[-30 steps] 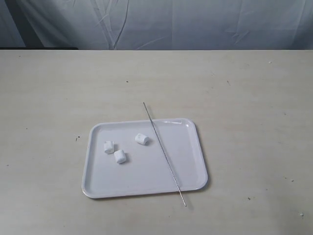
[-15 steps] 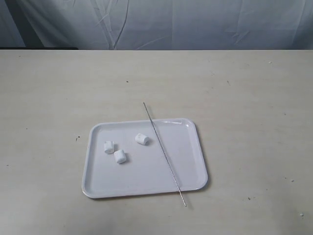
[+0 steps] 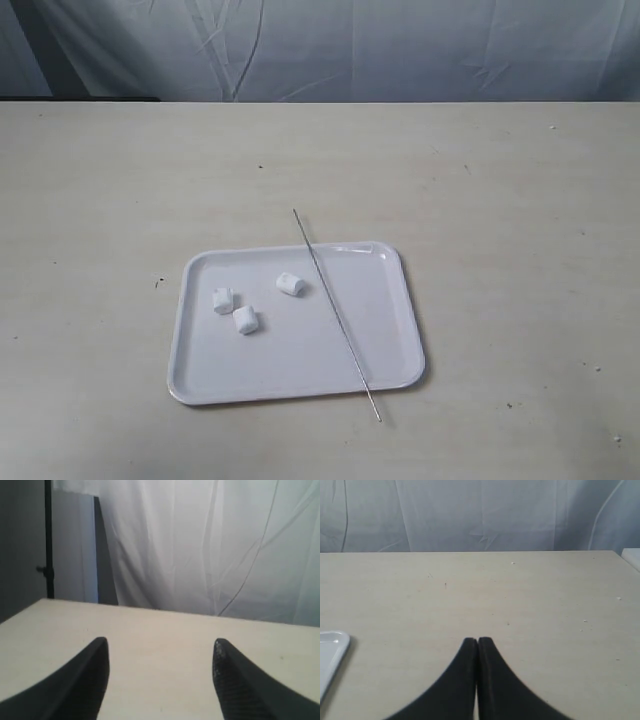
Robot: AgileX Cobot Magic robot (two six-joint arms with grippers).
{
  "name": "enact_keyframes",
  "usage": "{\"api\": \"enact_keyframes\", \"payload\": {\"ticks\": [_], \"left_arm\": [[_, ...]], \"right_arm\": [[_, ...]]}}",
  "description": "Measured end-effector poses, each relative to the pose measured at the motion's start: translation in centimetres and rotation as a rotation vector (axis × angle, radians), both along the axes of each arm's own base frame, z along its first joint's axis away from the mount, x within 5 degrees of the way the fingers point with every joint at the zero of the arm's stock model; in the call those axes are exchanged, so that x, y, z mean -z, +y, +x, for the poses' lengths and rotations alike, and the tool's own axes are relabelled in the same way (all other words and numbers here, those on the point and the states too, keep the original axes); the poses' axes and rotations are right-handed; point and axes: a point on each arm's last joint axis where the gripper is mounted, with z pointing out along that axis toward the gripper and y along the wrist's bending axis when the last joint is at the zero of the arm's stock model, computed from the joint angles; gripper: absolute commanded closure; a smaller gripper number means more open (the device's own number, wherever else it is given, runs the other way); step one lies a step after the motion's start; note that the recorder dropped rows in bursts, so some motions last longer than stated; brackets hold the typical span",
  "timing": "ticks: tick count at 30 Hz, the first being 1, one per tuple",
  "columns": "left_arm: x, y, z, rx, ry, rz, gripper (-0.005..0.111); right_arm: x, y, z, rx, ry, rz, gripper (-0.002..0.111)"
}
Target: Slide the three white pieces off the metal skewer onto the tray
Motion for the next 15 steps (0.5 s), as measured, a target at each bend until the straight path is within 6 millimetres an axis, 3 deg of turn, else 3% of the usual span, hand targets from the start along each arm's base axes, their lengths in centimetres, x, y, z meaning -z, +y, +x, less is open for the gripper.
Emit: {"api": "enact_keyframes", "payload": {"ticks": [4,10,15], "left_arm": [[1.6,-0.3,-0.1,0.036,0.169,0.008,0.049],[1.6,-0.5,-0.3,0.06,0.165,0.051,0.049],[1.7,-0.6,-0.4,0.057,0.165,-0.028,0.049]], "right_arm": [[0.1,0.0,0.0,-0.001,0.009,0.0,0.109],[0.3,0.0,0.0,-0.002,0.036,-0.002,0.109],[0.3,0.0,0.1,-0.002,0.04,-0.002,0.109]]}}
